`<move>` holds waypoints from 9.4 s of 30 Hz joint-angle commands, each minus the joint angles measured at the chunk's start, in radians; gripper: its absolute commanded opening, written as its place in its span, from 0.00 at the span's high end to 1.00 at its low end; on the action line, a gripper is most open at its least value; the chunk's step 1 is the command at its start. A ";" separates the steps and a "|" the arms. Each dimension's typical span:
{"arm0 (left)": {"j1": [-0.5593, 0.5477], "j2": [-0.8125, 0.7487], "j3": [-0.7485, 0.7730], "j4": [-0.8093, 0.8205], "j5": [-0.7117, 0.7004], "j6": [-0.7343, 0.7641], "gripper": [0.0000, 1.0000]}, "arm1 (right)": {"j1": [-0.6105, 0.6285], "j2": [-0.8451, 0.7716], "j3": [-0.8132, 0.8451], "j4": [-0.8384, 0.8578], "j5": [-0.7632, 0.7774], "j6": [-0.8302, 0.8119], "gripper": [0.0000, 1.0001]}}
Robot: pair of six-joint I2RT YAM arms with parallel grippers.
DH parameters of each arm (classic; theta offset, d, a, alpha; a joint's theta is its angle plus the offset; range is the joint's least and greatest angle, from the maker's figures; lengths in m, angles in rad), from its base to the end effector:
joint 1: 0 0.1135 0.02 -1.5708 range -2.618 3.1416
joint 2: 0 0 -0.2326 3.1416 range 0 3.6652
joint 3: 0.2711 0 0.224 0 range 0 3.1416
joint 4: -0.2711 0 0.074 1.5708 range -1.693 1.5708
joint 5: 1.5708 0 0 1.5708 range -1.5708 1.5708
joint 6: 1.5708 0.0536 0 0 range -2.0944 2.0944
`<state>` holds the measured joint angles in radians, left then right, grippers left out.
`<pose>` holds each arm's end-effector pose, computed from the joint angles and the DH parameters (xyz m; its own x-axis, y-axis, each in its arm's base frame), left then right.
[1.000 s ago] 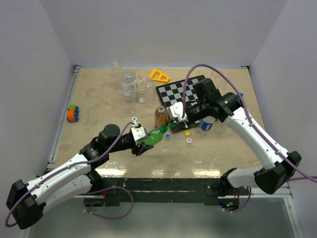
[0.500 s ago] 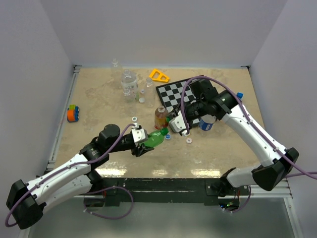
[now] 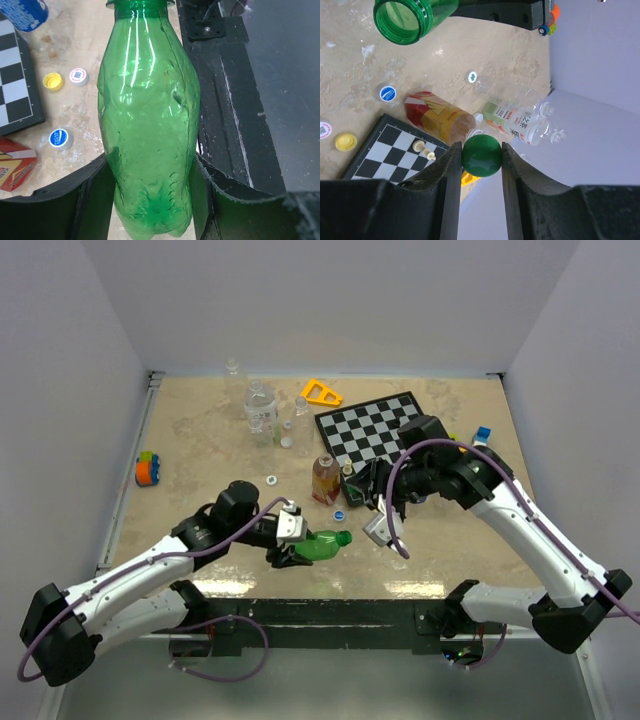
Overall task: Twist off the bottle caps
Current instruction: Place the bottle cap at the center of the board, then place the plastic bottle at the center of the board.
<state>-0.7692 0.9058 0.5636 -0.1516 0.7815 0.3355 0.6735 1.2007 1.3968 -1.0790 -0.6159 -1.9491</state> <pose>0.1164 -0.1652 0.2275 -0.0123 0.3372 -0.9414 0.9991 -0.0343 -0.0253 0.1453 0.1556 0.3403 0.9626 -0.2023 -0.1803 -0.2673 -0.5990 -0.7549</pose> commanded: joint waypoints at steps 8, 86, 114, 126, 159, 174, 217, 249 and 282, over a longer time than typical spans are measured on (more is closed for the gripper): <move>0.038 0.096 0.104 -0.095 0.073 0.140 1.00 | 0.005 -0.130 -0.114 -0.002 0.042 -0.189 1.00; 0.041 -0.370 -0.169 0.187 -0.283 -0.010 1.00 | -0.035 -0.044 -0.714 0.763 0.308 1.136 0.57; 0.041 -0.351 -0.169 0.188 -0.274 -0.010 1.00 | -0.035 -0.167 -0.518 0.404 0.142 0.972 0.51; 0.039 -0.346 -0.169 0.190 -0.269 -0.010 1.00 | -0.035 -0.178 -0.496 0.358 0.117 0.954 0.50; 0.041 -0.340 -0.169 0.190 -0.263 -0.012 1.00 | -0.035 -0.185 -0.463 0.289 0.076 0.905 0.48; 0.041 -0.338 -0.169 0.190 -0.258 -0.009 1.00 | -0.035 -0.184 -0.455 0.275 0.058 0.891 0.47; 0.039 -0.260 -0.156 0.234 -0.188 -0.050 1.00 | -0.035 -0.076 -0.231 -0.007 -0.292 0.532 0.41; 0.041 -0.173 -0.151 0.374 -0.140 -0.148 1.00 | -0.034 -0.066 -0.161 -0.001 -0.429 0.510 0.15; 0.036 -0.016 -0.119 0.652 -0.021 -0.286 1.00 | 0.080 0.119 -0.094 0.148 -0.424 0.679 0.12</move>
<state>-0.7334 0.8970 0.4026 0.4007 0.7300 0.0654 0.7464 1.3293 1.3224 -1.0058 -1.0210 -1.3582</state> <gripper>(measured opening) 0.578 0.910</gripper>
